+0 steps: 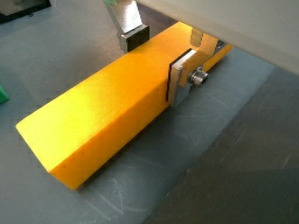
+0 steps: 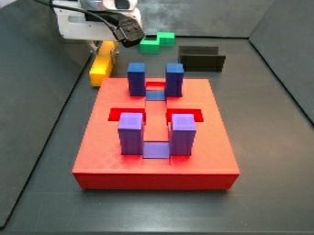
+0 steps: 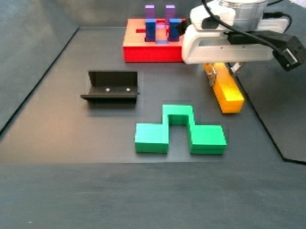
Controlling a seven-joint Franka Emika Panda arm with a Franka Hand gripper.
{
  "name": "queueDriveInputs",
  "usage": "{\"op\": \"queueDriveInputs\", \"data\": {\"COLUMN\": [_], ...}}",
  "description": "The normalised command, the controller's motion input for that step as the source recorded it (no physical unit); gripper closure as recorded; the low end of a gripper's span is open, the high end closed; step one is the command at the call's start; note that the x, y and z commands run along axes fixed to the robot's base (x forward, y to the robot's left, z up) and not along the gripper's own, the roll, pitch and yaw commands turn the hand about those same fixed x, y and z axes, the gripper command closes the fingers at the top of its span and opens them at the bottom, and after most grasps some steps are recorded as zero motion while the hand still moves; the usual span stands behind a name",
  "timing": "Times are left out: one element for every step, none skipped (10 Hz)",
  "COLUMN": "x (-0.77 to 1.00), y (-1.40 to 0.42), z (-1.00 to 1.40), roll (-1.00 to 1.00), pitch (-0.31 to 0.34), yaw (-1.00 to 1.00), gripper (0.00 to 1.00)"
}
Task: Pick up the yellow object. Move up. Move to above the board. Insert the yellow object.
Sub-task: Move up, then move to above the board.
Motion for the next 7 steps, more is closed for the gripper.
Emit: {"op": "queueDriveInputs", "data": {"x": [0.0, 0.01, -0.03, -0.02, 0.0, 0.0, -0.04], "y": [0.0, 0.0, 0.0, -0.01, 0.0, 0.0, -0.01], "z": [0.83, 0.83, 0.67, 0.39, 1.4, 1.4, 1.4], "roll": [0.0, 0.0, -0.01, -0.01, 0.0, 0.0, -0.01], "pitch": [0.0, 0.002, 0.034, 0.019, 0.0, 0.004, 0.031], "yaw": [0.0, 0.01, 0.01, 0.01, 0.0, 0.0, 0.0], "gripper": [1.0, 1.0, 1.0, 1.0, 1.0, 1.0, 1.0]}}
